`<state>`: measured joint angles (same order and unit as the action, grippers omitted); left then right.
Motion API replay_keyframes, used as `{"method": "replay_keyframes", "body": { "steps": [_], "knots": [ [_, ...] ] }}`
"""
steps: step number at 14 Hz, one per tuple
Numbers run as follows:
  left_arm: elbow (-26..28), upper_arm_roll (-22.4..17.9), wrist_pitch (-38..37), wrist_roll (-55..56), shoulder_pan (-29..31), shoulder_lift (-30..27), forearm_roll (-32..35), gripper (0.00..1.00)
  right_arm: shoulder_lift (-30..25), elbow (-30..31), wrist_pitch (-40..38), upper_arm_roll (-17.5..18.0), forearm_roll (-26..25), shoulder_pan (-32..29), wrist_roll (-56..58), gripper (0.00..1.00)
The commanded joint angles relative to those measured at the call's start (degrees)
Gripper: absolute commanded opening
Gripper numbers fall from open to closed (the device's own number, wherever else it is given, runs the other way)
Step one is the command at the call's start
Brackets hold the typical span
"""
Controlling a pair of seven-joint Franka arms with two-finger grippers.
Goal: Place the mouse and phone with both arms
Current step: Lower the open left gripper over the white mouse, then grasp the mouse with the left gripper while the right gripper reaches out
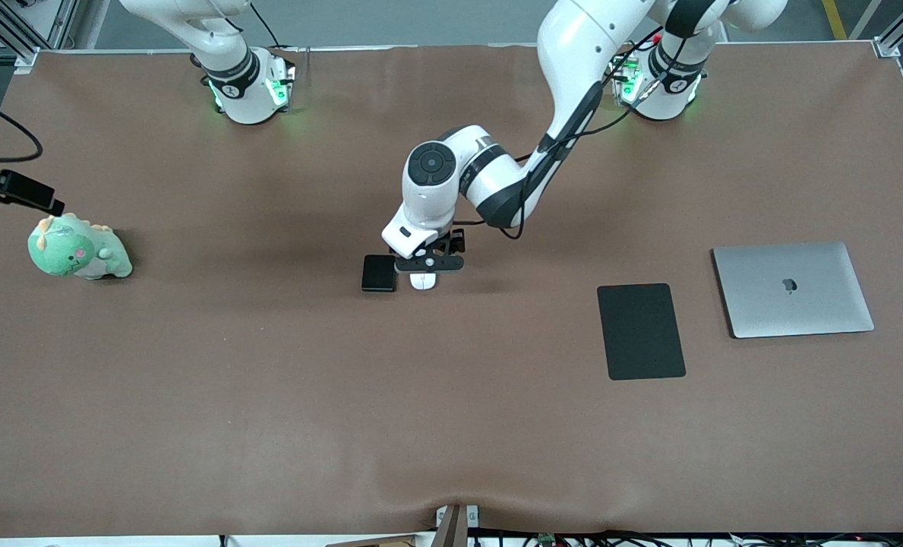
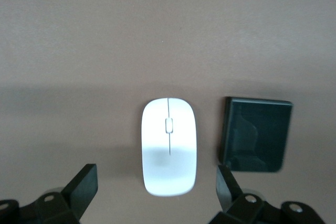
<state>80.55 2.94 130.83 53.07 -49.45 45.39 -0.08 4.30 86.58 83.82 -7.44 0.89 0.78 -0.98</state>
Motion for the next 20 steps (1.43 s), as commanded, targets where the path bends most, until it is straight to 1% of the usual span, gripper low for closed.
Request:
{"method": "replay_keyframes", "body": {
  "steps": [1,4,5,7,10,11,12,13,14,16,17,18,20],
  "knots": [
    [-4.3,-2.9,2.0,2.2,-2.9,4.4,1.4,1.0,1.1,-1.0,-0.7,-0.2,0.4,0.6,0.4,1.0],
    [-4.5,-3.1,4.0,2.7,-3.7,6.5,1.5,1.0,2.6,-1.4,-0.5,-0.2,-0.1,1.2,0.5,1.0],
    [-4.5,-3.7,4.7,2.7,-3.8,7.1,1.4,1.0,2.8,-1.5,-0.3,-0.2,-0.2,1.0,0.5,1.0],
    [-4.5,-4.2,6.6,2.7,-4.4,8.2,1.6,1.0,3.0,-1.2,-0.2,-0.2,0.8,1.2,0.0,1.0],
    [-4.7,-6.3,7.2,2.8,-6.0,9.6,1.5,1.0,3.3,-1.0,-0.6,-0.1,0.8,2.0,0.5,1.0],
    [-4.9,-6.5,7.3,3.1,-6.3,9.7,1.4,0.88,3.3,-1.0,-0.6,-0.1,0.8,3.0,0.0,1.0],
    [-5.0,-6.4,7.2,4.3,-6.2,9.5,1.2,0.36,3.4,-0.7,-0.7,-0.1,0.8,4.2,-0.1,1.0],
    [-5.0,-6.4,7.2,4.6,-6.2,9.5,1.0,0.12,3.5,-0.6,-0.9,-0.1,1.0,5.1,-0.1,1.0],
    [-4.9,-6.3,6.9,4.6,-6.1,9.0,0.9,0.04,4.0,-0.6,-1.3,-0.1,1.8,6.4,-0.2,1.0],
    [-4.8,-6.3,6.0,4.5,-6.1,7.8,0.9,0.04,6.6,-0.3,-3.1,-0.1,6.2,6.9,-0.1,1.0],
    [-4.6,-6.3,5.2,4.4,-5.8,6.5,0.9,0.07,7.3,-0.3,-3.1,-0.1,8.7,7.5,-0.2,1.0],
    [-4.4,-6.3,3.7,4.1,-5.3,4.9,0.9,0.07,7.6,-0.3,-3.0,-0.1,10.3,7.8,-0.4,1.0],
    [-4.4,-6.2,-1.2,3.8,-2.2,0.9,1.0,0.07,8.0,-0.2,-2.4,-0.1,11.0,10.2,-6.0,1.0]
  ]
}}
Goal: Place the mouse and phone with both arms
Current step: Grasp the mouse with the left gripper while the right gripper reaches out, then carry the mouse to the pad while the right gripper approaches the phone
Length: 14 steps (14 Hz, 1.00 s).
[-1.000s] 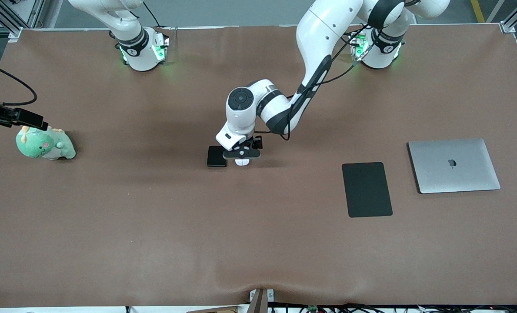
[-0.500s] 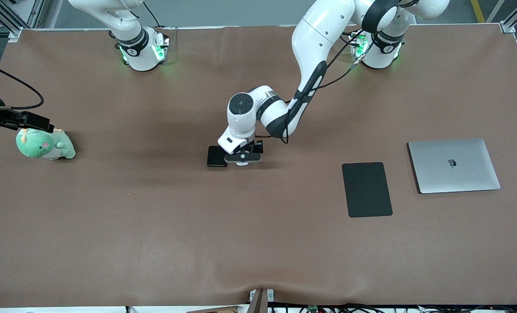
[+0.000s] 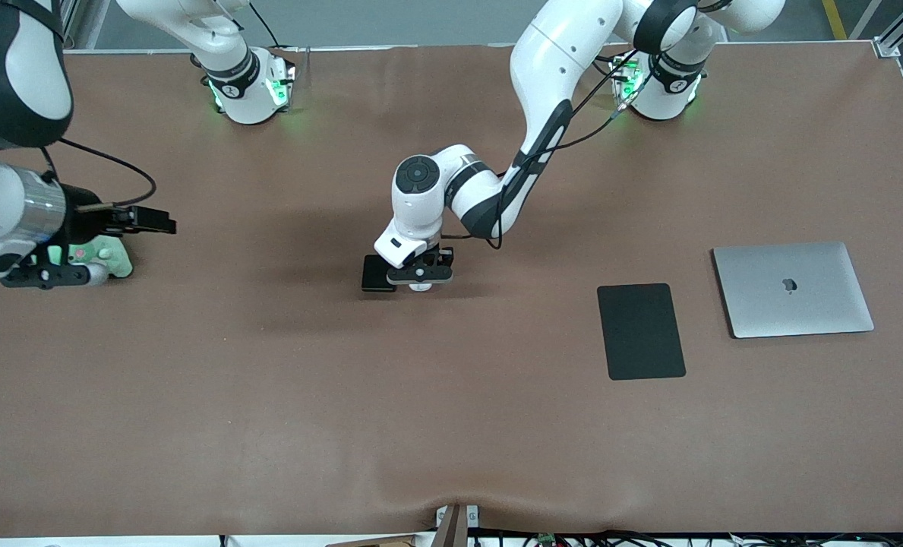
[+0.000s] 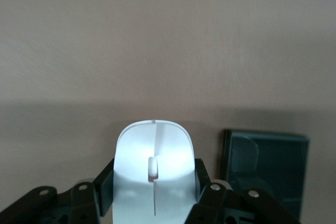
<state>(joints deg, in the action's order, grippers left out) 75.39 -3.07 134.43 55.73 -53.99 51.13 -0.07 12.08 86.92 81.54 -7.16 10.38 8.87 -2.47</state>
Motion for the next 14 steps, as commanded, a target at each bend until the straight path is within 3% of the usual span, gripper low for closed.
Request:
{"method": "replay_keyframes", "body": {
  "steps": [1,7,11,14],
  "knots": [
    [0.9,-0.2,-6.7,0.9,3.3,-6.7,0.9,0.07,0.3,-0.5,0.4,-0.4,1.5,3.6,-8.0,1.0],
    [6.5,-0.1,-18.1,-12.0,15.6,-17.8,0.9,0.07,2.6,3.2,5.9,-0.4,1.7,12.1,-10.7,1.0],
    [7.8,-0.1,-19.9,-20.0,24.2,-18.5,1.0,0.09,2.9,10.5,16.4,-0.4,2.0,18.4,-10.8,1.0],
    [8.5,-0.1,-19.8,-29.1,29.5,-17.7,1.4,0.09,5.7,11.7,22.4,-0.4,1.9,23.2,-19.3,1.0]
  ]
}}
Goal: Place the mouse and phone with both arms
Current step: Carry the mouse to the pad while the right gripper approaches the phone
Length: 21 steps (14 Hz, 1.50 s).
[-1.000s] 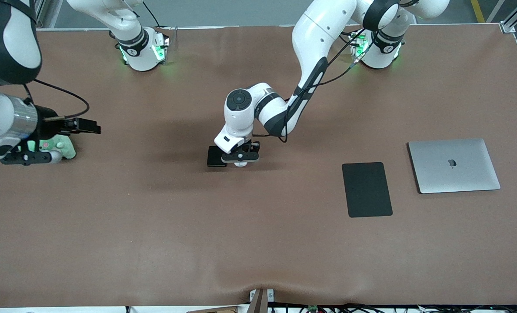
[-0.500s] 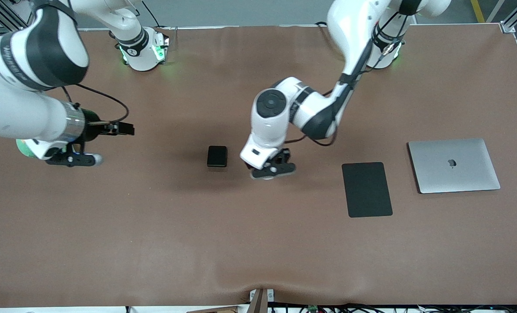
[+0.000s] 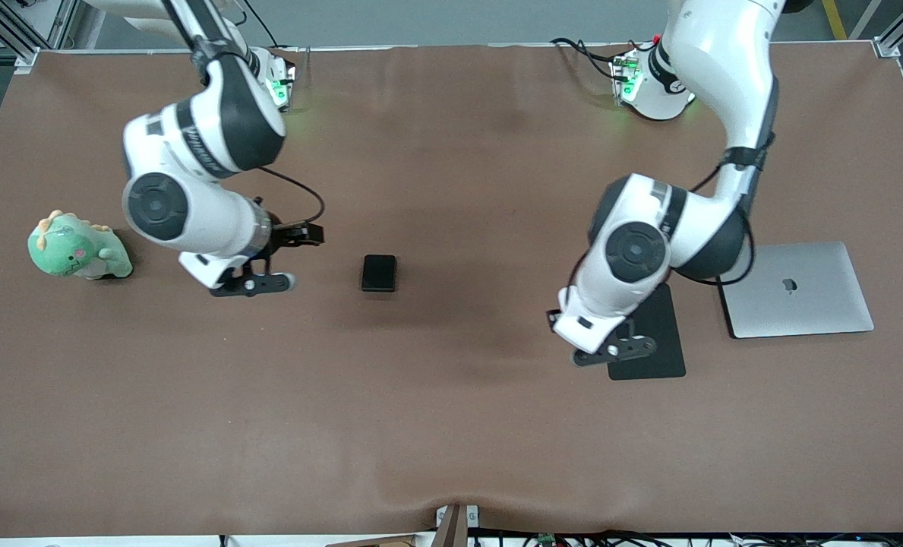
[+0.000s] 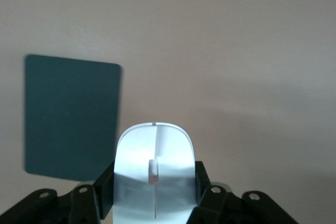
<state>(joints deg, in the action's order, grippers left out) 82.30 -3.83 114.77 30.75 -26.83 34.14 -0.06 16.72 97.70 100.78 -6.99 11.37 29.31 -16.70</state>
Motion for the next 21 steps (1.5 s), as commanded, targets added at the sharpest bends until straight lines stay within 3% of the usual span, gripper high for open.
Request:
{"method": "replay_keyframes", "body": {
  "steps": [1,3,6,12,17,20,21],
  "knots": [
    [1.9,0.8,0.1,-7.0,4.1,-0.5,1.4,0.09,2.3,0.9,5.8,-0.6,0.9,4.3,-7.5,1.0],
    [3.5,0.8,1.1,-12.2,7.0,0.1,1.4,0.09,5.0,2.4,11.8,-0.6,0.9,6.6,-8.2,1.0],
    [10.6,0.7,8.9,-17.0,9.6,-0.5,1.6,0.08,6.2,9.8,26.5,-0.6,0.8,9.4,-8.1,1.0],
    [22.5,0.8,26.7,-22.7,13.4,-0.3,1.7,0.09,11.8,12.1,34.2,-0.6,0.4,10.5,-8.0,1.0],
    [24.0,0.8,31.8,-22.8,13.3,1.9,1.6,0.11,14.4,13.3,38.0,-0.5,0.5,10.7,-8.1,1.0],
    [24.0,0.8,33.2,-22.2,12.9,2.3,1.0,0.2,15.4,13.2,39.6,-0.2,0.8,10.8,-8.3,1.0],
    [24.0,1.1,33.2,-22.1,12.9,2.3,0.9,0.39,15.8,13.2,40.2,0.4,0.9,10.7,-8.4,1.0]
  ]
}}
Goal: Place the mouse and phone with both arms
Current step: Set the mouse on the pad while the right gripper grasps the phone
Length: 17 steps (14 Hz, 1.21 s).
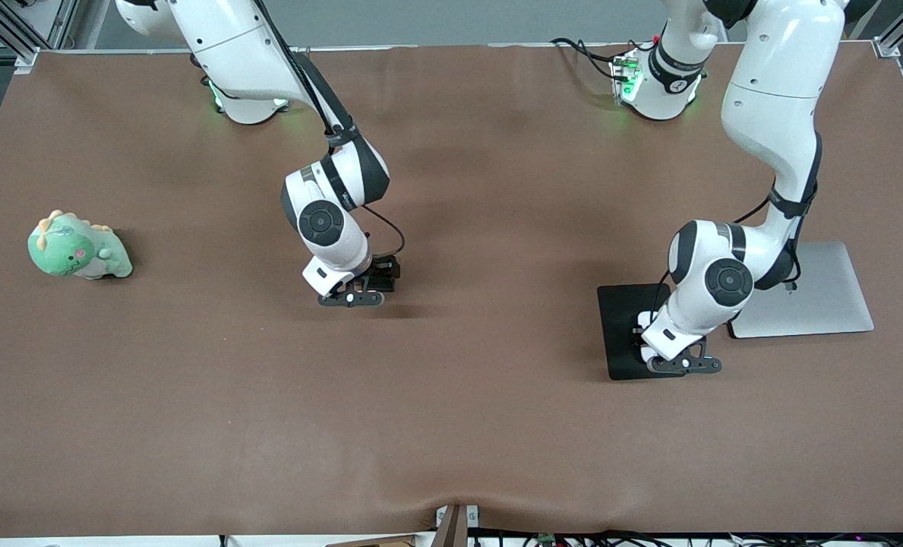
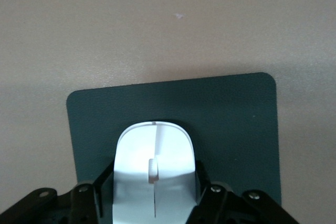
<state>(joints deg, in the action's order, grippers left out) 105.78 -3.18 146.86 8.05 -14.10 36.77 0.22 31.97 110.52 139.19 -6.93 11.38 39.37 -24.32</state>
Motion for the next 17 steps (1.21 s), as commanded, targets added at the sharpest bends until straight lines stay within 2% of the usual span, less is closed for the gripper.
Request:
{"method": "replay_keyframes", "body": {
  "steps": [1,2,4,7,12,14,15,16,17],
  "knots": [
    [0.5,0.5,1.2,0.6,0.1,-0.2,0.7,0.78,0.6,0.4,1.8,0.9,1.0,0.2,-0.7,1.0],
    [0.6,0.5,1.2,0.6,0.0,0.3,0.7,1.0,0.6,0.4,1.8,1.1,1.6,0.1,-1.1,1.0],
    [0.8,0.5,1.0,0.2,0.1,0.0,0.7,1.0,0.9,0.4,1.8,1.6,3.7,0.3,-1.3,1.0],
    [0.8,0.5,-1.2,-0.4,0.5,-3.8,0.7,1.0,1.4,0.5,1.8,1.7,3.8,0.5,-1.4,1.0],
    [0.1,0.5,-15.7,-2.0,0.9,-15.1,0.7,1.0,2.4,0.6,1.9,1.7,3.8,0.6,-1.8,1.0],
    [0.0,0.5,-21.5,-5.0,3.0,-20.3,0.7,1.0,2.1,0.6,1.6,1.7,3.8,0.5,-1.9,0.99],
    [0.0,0.5,-24.4,-7.0,3.9,-23.0,0.7,1.0,1.7,0.5,0.7,1.7,3.8,0.4,-3.1,0.47],
    [0.0,0.3,-28.5,-9.0,4.7,-26.7,0.7,1.0,1.3,-0.3,-2.6,1.7,3.8,0.5,-8.5,0.22],
    [-0.5,0.2,-31.2,-9.8,4.9,-29.2,0.7,1.0,0.7,-1.3,-5.2,1.7,3.7,0.3,-8.8,0.1]
  ]
}}
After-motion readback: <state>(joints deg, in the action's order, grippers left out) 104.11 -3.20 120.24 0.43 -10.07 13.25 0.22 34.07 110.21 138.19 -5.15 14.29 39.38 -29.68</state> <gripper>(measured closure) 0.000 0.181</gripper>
